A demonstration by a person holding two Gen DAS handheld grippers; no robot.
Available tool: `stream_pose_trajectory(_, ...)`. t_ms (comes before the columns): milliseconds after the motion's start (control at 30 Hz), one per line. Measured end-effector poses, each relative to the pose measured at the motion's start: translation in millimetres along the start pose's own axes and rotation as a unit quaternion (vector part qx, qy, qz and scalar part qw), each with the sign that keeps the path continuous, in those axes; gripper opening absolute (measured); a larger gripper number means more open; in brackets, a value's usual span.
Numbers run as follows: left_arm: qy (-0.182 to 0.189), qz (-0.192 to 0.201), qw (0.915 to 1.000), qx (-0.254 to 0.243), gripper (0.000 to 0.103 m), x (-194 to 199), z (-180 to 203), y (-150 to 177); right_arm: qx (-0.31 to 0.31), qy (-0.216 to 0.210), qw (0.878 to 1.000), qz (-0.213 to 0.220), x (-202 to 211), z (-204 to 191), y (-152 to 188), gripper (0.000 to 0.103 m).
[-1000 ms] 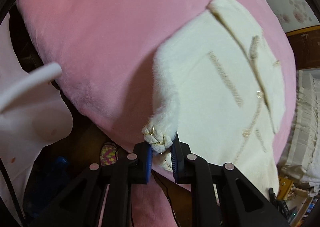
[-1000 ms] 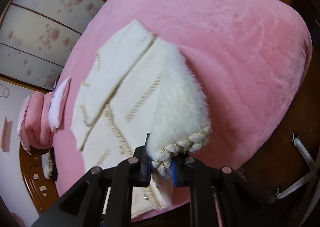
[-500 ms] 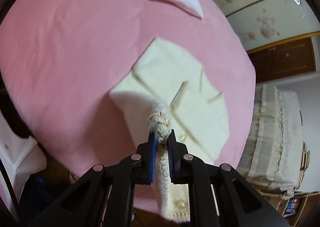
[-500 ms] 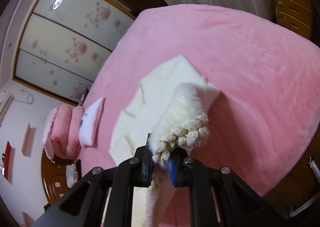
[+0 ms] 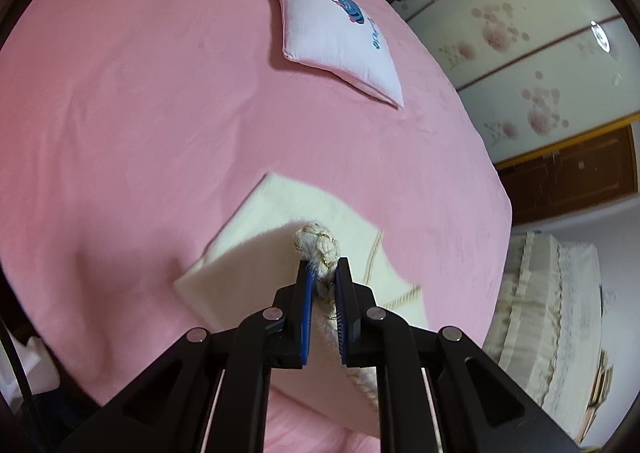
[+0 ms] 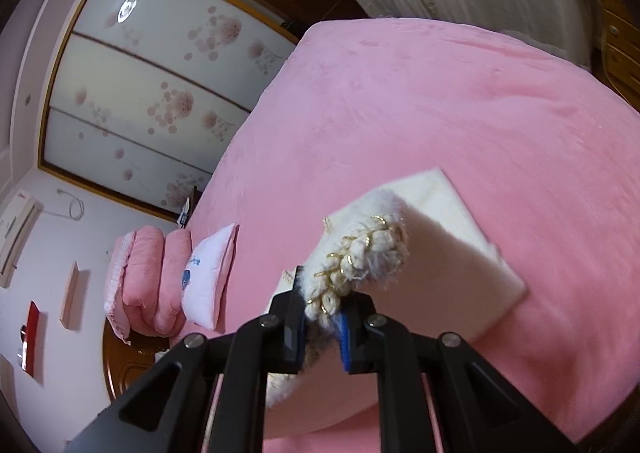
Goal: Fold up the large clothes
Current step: 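Lift the hem with both tools and fold it over toward the collar, then lay the folded hem flat and open both tools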
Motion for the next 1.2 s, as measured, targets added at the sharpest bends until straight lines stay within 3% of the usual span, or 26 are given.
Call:
stream_pose_trajectory(233,-0.022,0.002,0.9995,-0.024,0.008,-95.1,23.3,-25.4,0.068,0.028,0.997,-0.010,-86.2,1.1,-34.5,0.012)
stream_pose_trajectory(433,-0.034,-0.007,0.9978,-0.056,0.010,-173.1,31.8,-28.3,0.086,0.075,0.993,-0.024,-151.3,19.4,-31.1,0.016)
stream_pose_trajectory(533,-0.045,-0.006,0.9952,-0.087,0.028,-188.7,34.0,-31.6,0.111,0.111,0.987,-0.025,-164.0,23.6,-24.1,0.027)
stream_pose_trajectory(600,-0.055,0.020,0.9918,-0.114,0.077,-187.6,33.9,-37.4,0.142,0.120,0.982,-0.028,-167.2,21.2,-20.4,0.037)
stream_pose_trajectory(633,-0.054,0.037,0.9891,-0.132,0.084,-184.6,33.7,-40.0,0.161,0.128,0.978,-0.028,-166.4,20.4,-18.5,0.043)
stream_pose_trajectory(733,-0.077,0.056,0.9760,-0.196,0.085,-181.8,23.5,-39.6,0.216,0.165,0.962,-0.027,-163.4,24.4,-13.5,0.050)
stream_pose_trajectory(967,-0.178,0.011,0.9406,-0.289,0.085,-218.1,-34.2,-22.5,0.301,0.219,0.925,-0.078,-167.3,73.5,16.3,0.050)
stream_pose_trajectory(1100,-0.220,0.002,0.9222,-0.318,0.085,-237.9,-67.2,-12.2,0.305,0.213,0.922,-0.104,-175.7,100.3,22.6,0.050)
stream_pose_trajectory(1200,-0.223,-0.016,0.9227,-0.314,0.085,-244.1,-84.7,-3.2,0.300,0.189,0.927,-0.121,-185.4,107.2,24.0,0.048)
Point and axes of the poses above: each gripper's, at about its wrist camera, not at the fingertips, and x roughly against the way its jaws point, z to its right, y to its underside, the point moved 6 cm from there along -x, roughly the way its jaws point, and after that the axes turned 12 degrees about x, right-handed, at the moved point
